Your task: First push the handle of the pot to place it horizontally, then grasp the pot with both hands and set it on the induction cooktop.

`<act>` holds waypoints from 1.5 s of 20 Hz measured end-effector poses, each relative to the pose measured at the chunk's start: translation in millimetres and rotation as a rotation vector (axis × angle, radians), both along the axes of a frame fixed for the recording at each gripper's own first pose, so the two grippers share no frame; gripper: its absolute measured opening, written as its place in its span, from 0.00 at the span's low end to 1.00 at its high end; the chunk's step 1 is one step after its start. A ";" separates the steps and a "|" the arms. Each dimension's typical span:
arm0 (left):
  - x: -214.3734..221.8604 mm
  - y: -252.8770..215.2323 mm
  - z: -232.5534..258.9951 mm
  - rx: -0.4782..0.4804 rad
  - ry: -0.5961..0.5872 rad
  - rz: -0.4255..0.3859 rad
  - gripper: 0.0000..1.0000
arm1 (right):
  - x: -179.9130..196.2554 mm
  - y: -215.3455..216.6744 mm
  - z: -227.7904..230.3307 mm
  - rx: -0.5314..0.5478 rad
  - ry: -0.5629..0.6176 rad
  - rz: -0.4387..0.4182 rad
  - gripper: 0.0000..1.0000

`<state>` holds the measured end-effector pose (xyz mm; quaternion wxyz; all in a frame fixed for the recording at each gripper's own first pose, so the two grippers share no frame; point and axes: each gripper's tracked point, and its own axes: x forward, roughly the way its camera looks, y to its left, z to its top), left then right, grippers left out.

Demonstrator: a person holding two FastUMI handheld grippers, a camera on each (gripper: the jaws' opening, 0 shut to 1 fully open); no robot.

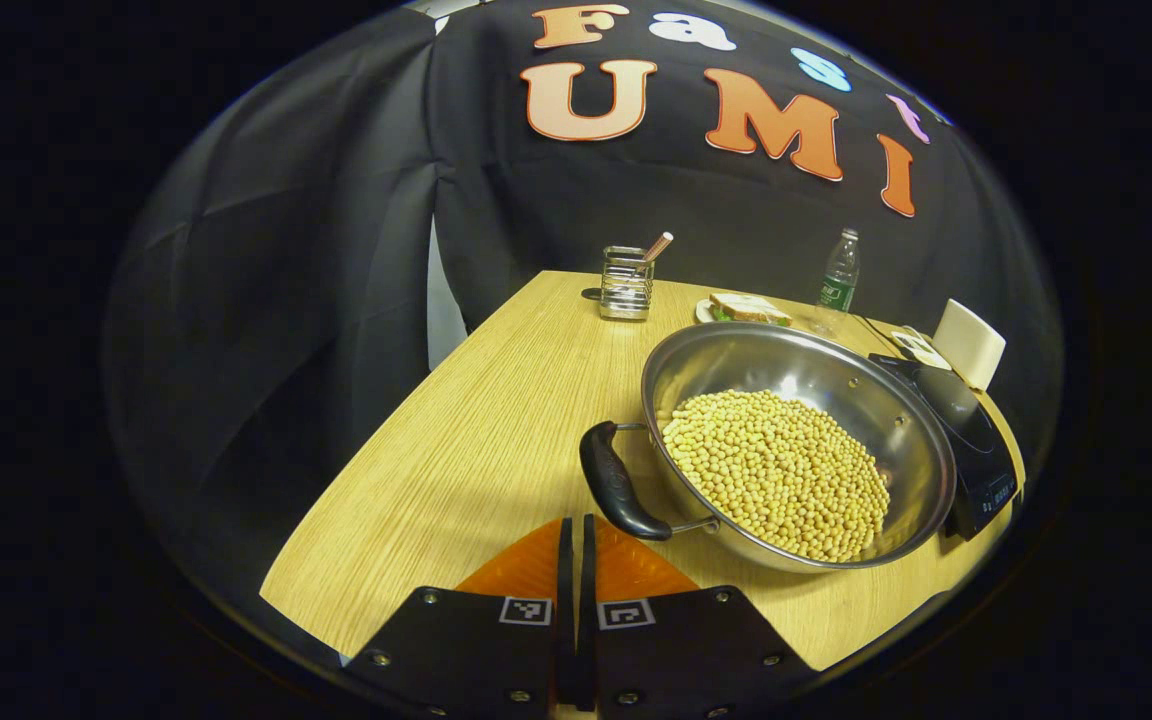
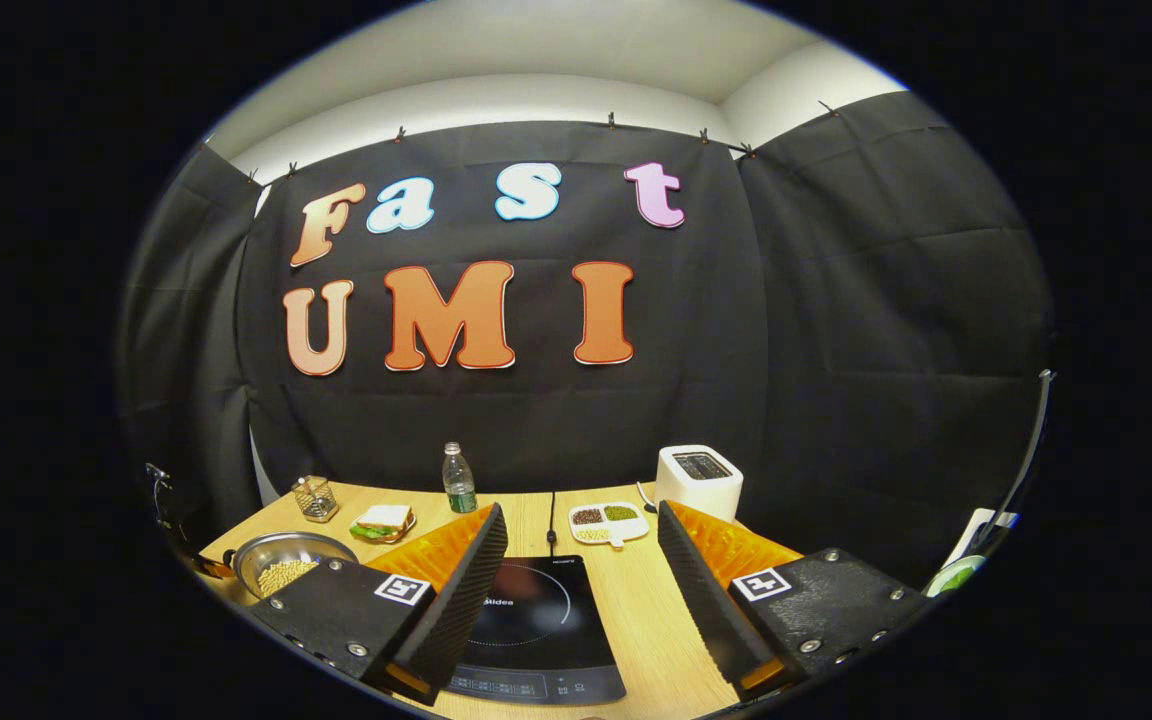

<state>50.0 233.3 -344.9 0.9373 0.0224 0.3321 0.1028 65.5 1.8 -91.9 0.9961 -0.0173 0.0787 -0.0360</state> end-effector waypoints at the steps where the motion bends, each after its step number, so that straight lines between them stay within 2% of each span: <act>1: 3.2 1.9 0.6 -0.002 0.000 0.001 0.02 | 2.0 2.1 -1.6 0.000 0.003 0.001 0.94; 8: 17.4 16.9 13.0 0.006 -0.037 0.008 0.02 | 16.3 29.6 -16.9 0.005 0.033 0.031 0.94; 11: 21.4 23.3 1.6 0.005 -0.013 0.016 0.02 | 18.8 41.5 -23.3 0.003 0.046 0.048 0.94; 12: 21.5 25.5 -0.6 -0.006 -0.008 0.022 0.02 | 19.9 45.5 -24.7 0.002 0.051 0.052 0.98; 13: 23.0 27.6 -1.0 -0.019 -0.009 0.029 0.02 | 20.7 47.7 -26.1 0.000 0.054 0.053 0.94; 14: 24.4 27.9 -1.6 -0.024 -0.014 0.034 0.02 | 21.9 50.2 -26.3 -0.002 0.056 0.053 0.94; 21: 45.5 35.8 11.0 0.086 -0.049 0.027 0.02 | 29.9 84.7 -35.0 -0.010 0.074 0.095 0.94; 23: 48.7 36.9 12.1 0.091 -0.055 0.029 0.01 | 31.5 93.6 -38.9 -0.011 0.083 0.108 0.98; 24: 51.5 37.9 10.6 0.089 -0.061 0.031 0.01 | 32.4 97.3 -40.3 -0.011 0.087 0.113 0.94; 25: 54.2 39.2 9.7 0.088 -0.061 0.035 0.01 | 33.6 98.1 -41.3 -0.011 0.089 0.115 0.98; 29: 64.5 44.0 3.2 0.087 -0.055 0.045 0.01 | 34.2 108.4 -45.9 -0.008 0.098 0.122 0.95; 30: 65.0 44.2 3.5 0.085 -0.056 0.043 0.01 | 35.2 112.2 -46.8 -0.006 0.100 0.126 0.99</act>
